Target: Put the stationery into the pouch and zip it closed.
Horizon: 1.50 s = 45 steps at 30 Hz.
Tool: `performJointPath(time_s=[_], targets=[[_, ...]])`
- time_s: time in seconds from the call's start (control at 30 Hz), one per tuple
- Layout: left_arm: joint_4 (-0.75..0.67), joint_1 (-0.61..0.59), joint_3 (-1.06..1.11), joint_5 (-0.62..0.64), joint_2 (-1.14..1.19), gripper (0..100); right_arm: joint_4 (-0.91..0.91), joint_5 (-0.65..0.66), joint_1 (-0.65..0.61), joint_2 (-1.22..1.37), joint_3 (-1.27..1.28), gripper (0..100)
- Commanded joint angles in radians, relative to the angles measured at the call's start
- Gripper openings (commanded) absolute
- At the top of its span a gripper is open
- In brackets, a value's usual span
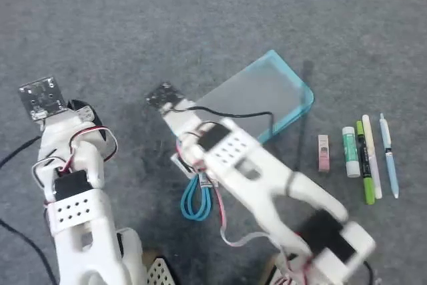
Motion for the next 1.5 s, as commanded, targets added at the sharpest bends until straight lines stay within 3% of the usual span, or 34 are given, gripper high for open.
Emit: performJointPath(time_s=[0.0,0.47,0.97,1.2,1.47], targets=[[0.005,-0.005,-0.070,0.018,0.015,1,-0.015,-0.032,-0.005,0.087,-0.137,18.8],[0.006,-0.003,-0.070,0.018,0.015,1,-0.048,-0.084,-0.001,0.285,-0.196,18.8],[0.005,-0.003,-0.070,0.018,0.015,1,0.018,-0.157,-0.104,0.297,-0.195,18.4],[0.003,-0.002,-0.070,0.018,0.015,1,0.018,-0.150,-0.143,0.292,-0.198,5.1],[0.003,-0.002,-0.070,0.018,0.015,1,0.064,-0.149,-0.116,0.305,-0.198,13.3]])
